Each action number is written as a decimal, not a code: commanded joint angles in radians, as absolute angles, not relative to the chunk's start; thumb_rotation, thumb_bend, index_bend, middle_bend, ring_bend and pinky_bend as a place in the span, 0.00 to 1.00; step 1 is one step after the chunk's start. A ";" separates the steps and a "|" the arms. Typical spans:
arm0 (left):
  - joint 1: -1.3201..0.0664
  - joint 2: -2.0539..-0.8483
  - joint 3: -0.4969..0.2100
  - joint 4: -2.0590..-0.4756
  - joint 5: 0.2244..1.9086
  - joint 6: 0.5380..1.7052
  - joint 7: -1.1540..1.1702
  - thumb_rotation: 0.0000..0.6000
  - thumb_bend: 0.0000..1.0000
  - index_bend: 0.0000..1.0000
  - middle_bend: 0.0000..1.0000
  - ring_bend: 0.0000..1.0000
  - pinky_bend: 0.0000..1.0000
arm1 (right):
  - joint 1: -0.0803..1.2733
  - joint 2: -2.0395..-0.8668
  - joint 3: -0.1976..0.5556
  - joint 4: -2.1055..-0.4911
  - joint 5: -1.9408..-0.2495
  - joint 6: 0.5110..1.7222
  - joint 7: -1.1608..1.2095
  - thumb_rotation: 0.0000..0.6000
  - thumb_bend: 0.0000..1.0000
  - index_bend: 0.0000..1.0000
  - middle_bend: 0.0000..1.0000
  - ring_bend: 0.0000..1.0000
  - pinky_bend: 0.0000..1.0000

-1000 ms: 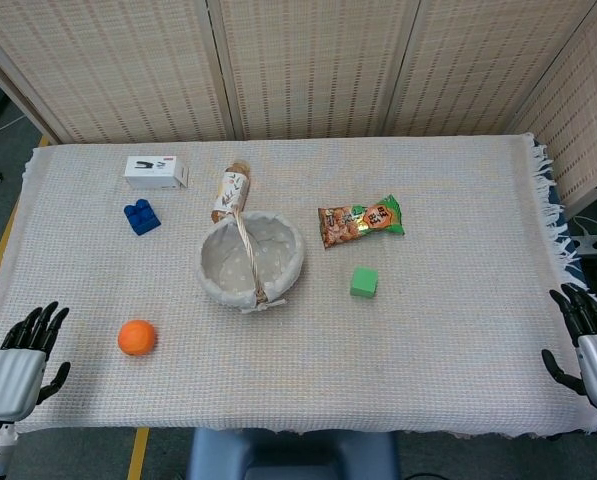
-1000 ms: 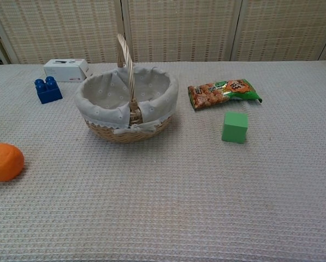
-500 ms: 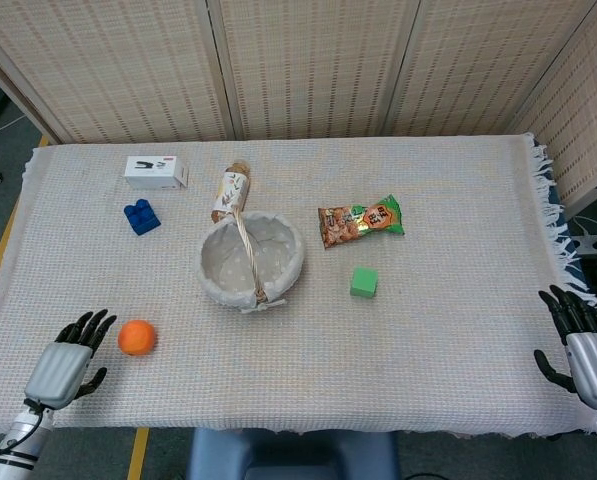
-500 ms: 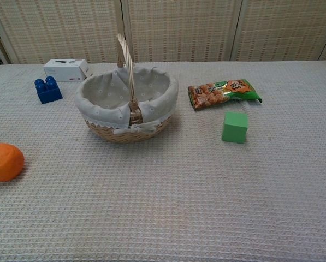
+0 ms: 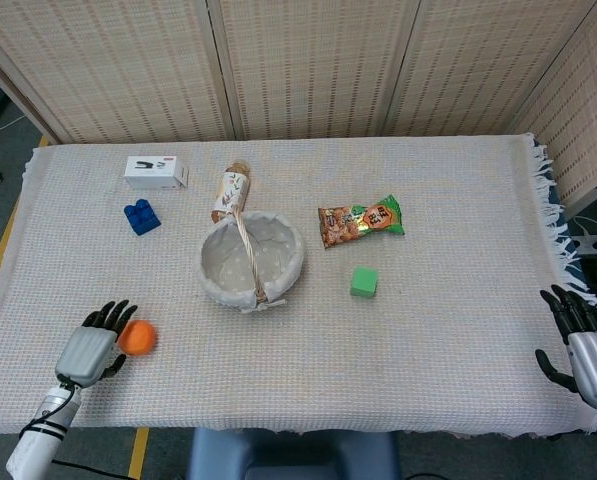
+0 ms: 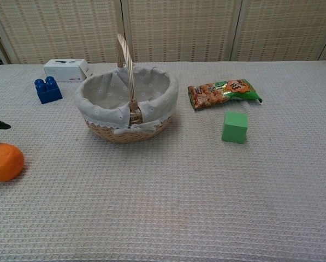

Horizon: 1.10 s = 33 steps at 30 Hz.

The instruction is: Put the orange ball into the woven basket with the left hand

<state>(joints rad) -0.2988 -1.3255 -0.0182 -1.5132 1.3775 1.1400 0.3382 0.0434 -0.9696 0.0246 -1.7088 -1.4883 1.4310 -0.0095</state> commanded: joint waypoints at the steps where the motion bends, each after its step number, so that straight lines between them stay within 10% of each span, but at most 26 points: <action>1: -0.302 -1.329 -0.016 -1.507 1.371 1.134 0.337 1.00 0.36 0.00 0.00 0.00 0.17 | 0.043 -0.971 0.024 -1.709 -1.490 1.431 -0.011 1.00 0.27 0.00 0.00 0.00 0.13; 33: -0.337 -1.439 -0.020 -1.394 1.316 1.091 0.278 1.00 0.36 0.00 0.00 0.05 0.19 | 0.050 -0.971 0.022 -1.714 -1.483 1.418 -0.021 1.00 0.27 0.00 0.00 0.00 0.13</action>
<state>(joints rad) -0.3367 -1.4382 -0.0202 -1.3945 1.3161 1.0902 0.2780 0.0498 -0.9710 0.0219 -1.7142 -1.4833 1.4183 -0.0212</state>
